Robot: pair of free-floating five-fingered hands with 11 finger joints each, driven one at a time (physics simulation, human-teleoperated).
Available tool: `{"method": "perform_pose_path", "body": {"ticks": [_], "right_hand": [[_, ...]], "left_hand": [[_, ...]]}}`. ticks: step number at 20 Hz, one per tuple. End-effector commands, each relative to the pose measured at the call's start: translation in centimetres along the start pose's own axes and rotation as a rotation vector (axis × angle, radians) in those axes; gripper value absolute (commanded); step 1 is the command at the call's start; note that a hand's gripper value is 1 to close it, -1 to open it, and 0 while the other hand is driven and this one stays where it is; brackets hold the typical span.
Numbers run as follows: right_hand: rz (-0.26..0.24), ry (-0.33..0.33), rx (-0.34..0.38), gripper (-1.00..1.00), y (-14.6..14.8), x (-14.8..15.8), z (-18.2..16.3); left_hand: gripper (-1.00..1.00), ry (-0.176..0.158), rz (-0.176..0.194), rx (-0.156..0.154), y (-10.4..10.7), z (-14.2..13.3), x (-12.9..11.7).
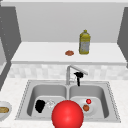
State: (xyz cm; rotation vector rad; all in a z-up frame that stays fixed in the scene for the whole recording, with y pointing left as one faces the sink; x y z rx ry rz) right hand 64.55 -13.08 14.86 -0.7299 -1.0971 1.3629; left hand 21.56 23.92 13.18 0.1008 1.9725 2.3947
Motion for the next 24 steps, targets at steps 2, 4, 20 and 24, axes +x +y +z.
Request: {"method": "perform_pose_path", "body": {"ticks": [2,4,20,24], "right_hand": [[0.037,0.05,0.084,-1.0,0.2,1.8,-0.8],[0.039,0.059,0.101,-1.0,-0.1,2.4,-0.9],[0.028,0.079,0.02,1.0,1.3,-0.2,-4.7],[-0.011,0.066,-0.011,1.0,1.5,-1.6,-4.9]], "left_hand": [[0.0,0.0,0.0,0.0,0.0,0.0,0.0],[0.0,0.0,0.0,0.0,0.0,0.0,0.0],[0.0,0.0,0.0,0.0,0.0,0.0,0.0],[0.0,0.0,0.0,0.0,0.0,0.0,0.0]]}}
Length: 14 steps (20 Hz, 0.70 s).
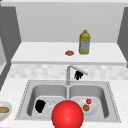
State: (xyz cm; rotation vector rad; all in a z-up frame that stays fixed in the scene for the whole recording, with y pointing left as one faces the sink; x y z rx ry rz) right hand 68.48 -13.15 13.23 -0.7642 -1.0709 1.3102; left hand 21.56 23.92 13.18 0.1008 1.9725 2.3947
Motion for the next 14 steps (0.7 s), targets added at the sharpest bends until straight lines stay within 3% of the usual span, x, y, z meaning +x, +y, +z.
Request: {"method": "perform_pose_path", "body": {"ticks": [1,5,14], "right_hand": [[-0.003,0.007,-0.001,1.0,1.7,-0.8,-0.8],[-0.032,0.01,-0.031,1.0,2.3,-1.2,-1.3],[0.041,0.107,-0.093,1.0,4.6,1.2,-1.5]], "left_hand": [[0.0,0.0,0.0,0.0,0.0,0.0,0.0],[0.0,0.0,0.0,0.0,0.0,0.0,0.0],[0.0,0.0,0.0,0.0,0.0,0.0,0.0]]}}
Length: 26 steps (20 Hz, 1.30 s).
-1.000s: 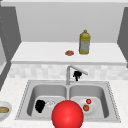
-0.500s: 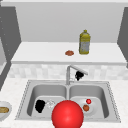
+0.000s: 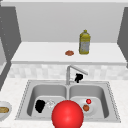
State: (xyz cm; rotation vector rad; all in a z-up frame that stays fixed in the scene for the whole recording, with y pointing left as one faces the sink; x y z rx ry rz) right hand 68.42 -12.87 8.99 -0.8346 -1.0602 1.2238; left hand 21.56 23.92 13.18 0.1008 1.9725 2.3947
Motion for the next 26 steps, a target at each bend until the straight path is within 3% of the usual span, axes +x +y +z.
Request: {"method": "perform_pose_path", "body": {"ticks": [1,3,4,7,15,20,26], "right_hand": [[0.047,0.044,-0.029,1.0,0.0,1.7,0.4],[0.045,0.082,-0.009,1.0,-1.6,2.1,0.3],[0.037,0.105,-0.005,-1.0,-2.3,2.1,0.4],[0.05,0.155,0.015,-1.0,-3.7,1.7,0.9],[0.175,0.254,0.14,-1.0,-3.7,2.9,2.2],[0.187,0.344,0.184,-1.0,-5.3,4.2,2.6],[0.309,0.453,0.216,-1.0,-6.0,6.6,3.1]], "left_hand": [[0.0,0.0,0.0,0.0,0.0,0.0,0.0],[0.0,0.0,0.0,0.0,0.0,0.0,0.0],[0.0,0.0,0.0,0.0,0.0,0.0,0.0],[0.0,0.0,0.0,0.0,0.0,0.0,0.0],[0.0,0.0,0.0,0.0,0.0,0.0,0.0],[0.0,0.0,0.0,0.0,0.0,0.0,0.0],[0.0,0.0,0.0,0.0,0.0,0.0,0.0]]}}
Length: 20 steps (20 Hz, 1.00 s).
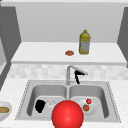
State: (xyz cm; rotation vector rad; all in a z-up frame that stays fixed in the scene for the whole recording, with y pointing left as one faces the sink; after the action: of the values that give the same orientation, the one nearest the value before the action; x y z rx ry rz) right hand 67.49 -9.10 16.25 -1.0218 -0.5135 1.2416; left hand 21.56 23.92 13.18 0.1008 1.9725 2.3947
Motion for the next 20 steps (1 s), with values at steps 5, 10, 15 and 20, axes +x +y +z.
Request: {"method": "perform_pose_path", "body": {"ticks": [5,10,15,20], "right_hand": [[0.157,0.07,0.076,-1.0,-0.5,3.4,1.1],[0.16,0.031,0.118,-1.0,0.3,4.6,-1.0],[0.163,0.019,0.155,-1.0,0.9,4.8,-2.5],[0.21,0.037,0.216,-1.0,0.6,4.8,-3.3]], "left_hand": [[0.0,0.0,0.0,0.0,0.0,0.0,0.0],[0.0,0.0,0.0,0.0,0.0,0.0,0.0],[0.0,0.0,0.0,0.0,0.0,0.0,0.0],[0.0,0.0,0.0,0.0,0.0,0.0,0.0]]}}
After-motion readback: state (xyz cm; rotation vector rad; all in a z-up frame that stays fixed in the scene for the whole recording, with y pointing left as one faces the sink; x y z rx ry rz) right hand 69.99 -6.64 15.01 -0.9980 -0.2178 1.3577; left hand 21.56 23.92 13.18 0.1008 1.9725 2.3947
